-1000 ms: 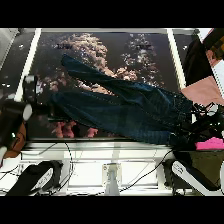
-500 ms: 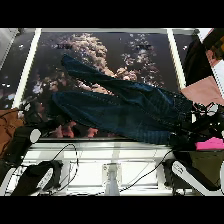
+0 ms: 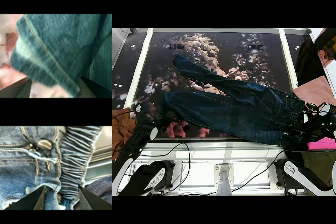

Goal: Fold the clothes and pants, and hang the long-sleeved shirts on hangers.

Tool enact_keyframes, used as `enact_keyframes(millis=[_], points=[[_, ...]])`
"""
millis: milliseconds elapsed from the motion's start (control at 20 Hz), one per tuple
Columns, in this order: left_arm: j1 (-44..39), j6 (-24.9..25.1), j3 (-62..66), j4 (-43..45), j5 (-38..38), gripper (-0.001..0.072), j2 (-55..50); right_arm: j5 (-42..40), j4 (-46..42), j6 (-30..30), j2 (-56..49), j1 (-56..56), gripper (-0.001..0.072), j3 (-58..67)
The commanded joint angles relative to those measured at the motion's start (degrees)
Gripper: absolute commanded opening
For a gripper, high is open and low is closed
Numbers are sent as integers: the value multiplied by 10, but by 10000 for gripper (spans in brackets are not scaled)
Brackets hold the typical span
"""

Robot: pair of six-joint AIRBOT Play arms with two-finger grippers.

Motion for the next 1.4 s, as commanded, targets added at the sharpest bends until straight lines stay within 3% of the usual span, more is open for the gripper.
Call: enact_keyframes(millis=[0, 100, 150, 250, 300, 450, 650, 800, 950, 1050, 1150, 1350], points=[[0, -76, 0, 30, 98, 468, -87, 1, 0, 0, 0, 0, 440, 0], [2, -76, 2, 31, 134, 109, -113, 1, 0, 0, 0, 0, 440, 0], [9, -76, 2, 31, 158, 28, -113, 1, 0, 0, 0, 0, 440, 0], [37, -71, 19, 31, 173, 28, -101, 0, -1, 0, 0, 0, 440, 0], [53, -43, 33, 31, 172, 27, -90, 0, -1, 0, 0, 0, 440, 0], [107, 134, 99, 31, 137, 26, -37, 0, -1, 0, 0, 0, 440, 0], [196, 319, 199, 30, 47, 27, 16, 0, 0, 0, 0, 0, 440, 0], [216, 498, 212, 30, 36, 26, 26, 0, 0, 0, 0, 0, 440, 0], [217, 625, 212, 37, 23, 26, 24, 0, 0, 0, 0, 0, 440, 0], [220, 659, 212, 89, 24, 27, 24, -2, 0, 0, 0, 0, 440, 0], [232, 660, 212, 122, 20, 27, 24, -5, 0, 0, 0, 0, 440, 0], [280, 660, 211, 120, -80, 26, 21, -6, -1, 0, 0, 0, 440, 0]])
